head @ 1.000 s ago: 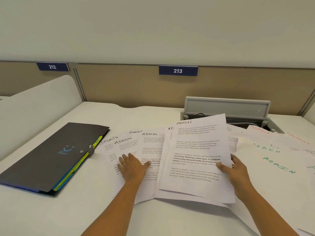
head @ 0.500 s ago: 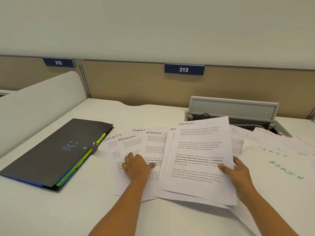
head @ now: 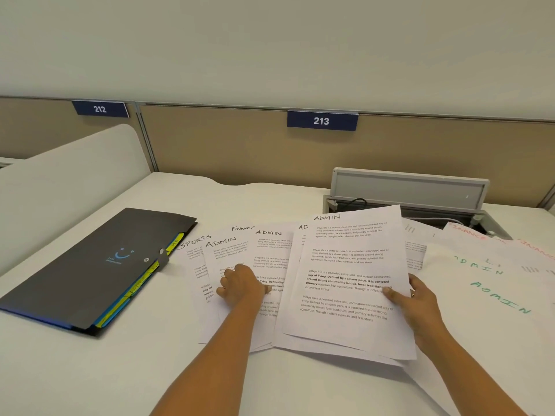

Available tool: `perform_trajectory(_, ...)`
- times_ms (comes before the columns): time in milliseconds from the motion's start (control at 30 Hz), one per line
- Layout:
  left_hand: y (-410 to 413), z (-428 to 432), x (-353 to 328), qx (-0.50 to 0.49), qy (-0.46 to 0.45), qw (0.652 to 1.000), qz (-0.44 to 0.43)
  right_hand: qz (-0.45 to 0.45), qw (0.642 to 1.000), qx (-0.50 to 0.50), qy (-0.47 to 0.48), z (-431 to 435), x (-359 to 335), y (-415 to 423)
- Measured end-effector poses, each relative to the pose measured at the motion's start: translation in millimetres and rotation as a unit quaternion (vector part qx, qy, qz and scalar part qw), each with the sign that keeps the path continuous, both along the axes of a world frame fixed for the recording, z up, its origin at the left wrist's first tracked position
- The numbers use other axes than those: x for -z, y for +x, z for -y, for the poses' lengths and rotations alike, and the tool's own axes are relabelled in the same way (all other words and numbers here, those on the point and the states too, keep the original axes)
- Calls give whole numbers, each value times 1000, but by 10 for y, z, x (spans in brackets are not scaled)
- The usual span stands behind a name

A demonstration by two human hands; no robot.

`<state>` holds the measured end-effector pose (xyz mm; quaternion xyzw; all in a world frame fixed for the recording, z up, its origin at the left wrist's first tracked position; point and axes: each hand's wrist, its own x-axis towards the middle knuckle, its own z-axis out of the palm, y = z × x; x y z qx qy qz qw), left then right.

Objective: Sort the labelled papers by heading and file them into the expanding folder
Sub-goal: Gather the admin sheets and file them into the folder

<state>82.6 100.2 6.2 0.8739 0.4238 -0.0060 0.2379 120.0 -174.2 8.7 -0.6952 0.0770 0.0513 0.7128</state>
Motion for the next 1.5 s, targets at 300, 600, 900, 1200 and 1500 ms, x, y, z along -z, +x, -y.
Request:
perform_trajectory(300,35,-44,-70,-4,-81,997,-4,2,1000,-11,7,-58,13,41)
perform_trajectory(600,3,-177,-53,54,-211,947,234,-17,999,-30,31,-145,-14,109)
perform_trajectory(900,-130,-93,-154,28,-486,811,325,-28,996,-60,54,-286,-72,121)
perform_trajectory(1200,-143,-159,-53,-55,-341,884,314,-6,999,-44,19,-312,-62,130)
perform_trajectory(1500,-229,-325,131,-14,-2,1000,11,14,998,-51,19,-306,-92,122)
